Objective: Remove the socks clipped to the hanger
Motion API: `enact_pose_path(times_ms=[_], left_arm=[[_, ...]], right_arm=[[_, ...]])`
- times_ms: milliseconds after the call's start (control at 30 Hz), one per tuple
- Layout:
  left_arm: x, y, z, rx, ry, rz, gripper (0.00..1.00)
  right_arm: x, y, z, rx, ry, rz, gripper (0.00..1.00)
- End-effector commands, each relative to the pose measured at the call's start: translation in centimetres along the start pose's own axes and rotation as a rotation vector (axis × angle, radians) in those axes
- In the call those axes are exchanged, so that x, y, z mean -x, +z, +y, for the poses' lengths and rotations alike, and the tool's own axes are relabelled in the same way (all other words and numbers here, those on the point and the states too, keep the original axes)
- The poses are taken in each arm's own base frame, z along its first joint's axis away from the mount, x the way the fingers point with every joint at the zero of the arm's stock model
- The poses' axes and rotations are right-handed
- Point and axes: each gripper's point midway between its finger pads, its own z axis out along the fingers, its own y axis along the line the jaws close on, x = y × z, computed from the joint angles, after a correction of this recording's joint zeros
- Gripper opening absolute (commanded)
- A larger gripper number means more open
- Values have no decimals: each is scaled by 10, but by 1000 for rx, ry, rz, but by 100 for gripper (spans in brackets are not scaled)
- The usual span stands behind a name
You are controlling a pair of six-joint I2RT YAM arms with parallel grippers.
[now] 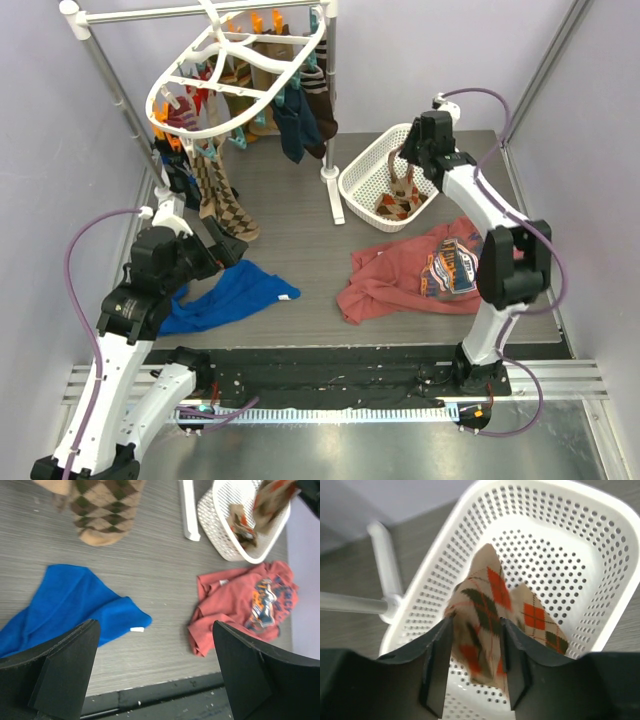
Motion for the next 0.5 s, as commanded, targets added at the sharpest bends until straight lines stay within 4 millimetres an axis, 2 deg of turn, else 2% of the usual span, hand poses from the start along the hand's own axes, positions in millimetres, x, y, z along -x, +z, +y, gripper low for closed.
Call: enact_pose_path(times_ms=[0, 33, 133, 167, 267, 300, 333, 400, 433, 467], left_arm=[[11, -1, 20, 100, 24, -79, 100], [12, 0, 22, 110, 26, -80, 100], [10, 4, 25, 120, 37, -71, 100], [11, 7, 26, 128, 38, -73, 100], [17, 11, 30, 155, 48, -87, 100], [18, 14, 32, 170, 64, -84, 100], [22, 15, 32, 178, 69, -91, 100], [35, 18, 31, 191, 98, -133, 100], [41, 20, 30, 189, 107, -153, 99], [53, 21, 24, 172, 115, -197, 99]], right_arm=[[-6, 9, 2, -46, -56, 129, 52], [-1, 9, 4, -53, -59, 131, 52], [-9, 4, -2, -71, -68, 164, 54], [-2, -4, -1, -62, -64, 150, 55], [-5, -17, 6, -13, -55, 158, 55], [5, -30, 10, 13, -42, 132, 55], [-4, -35, 9, 24, -37, 149, 55], [-2, -50, 22, 109, -28, 132, 55], [-6, -66, 23, 139, -34, 125, 55], [1, -75, 27, 167, -36, 84, 55]])
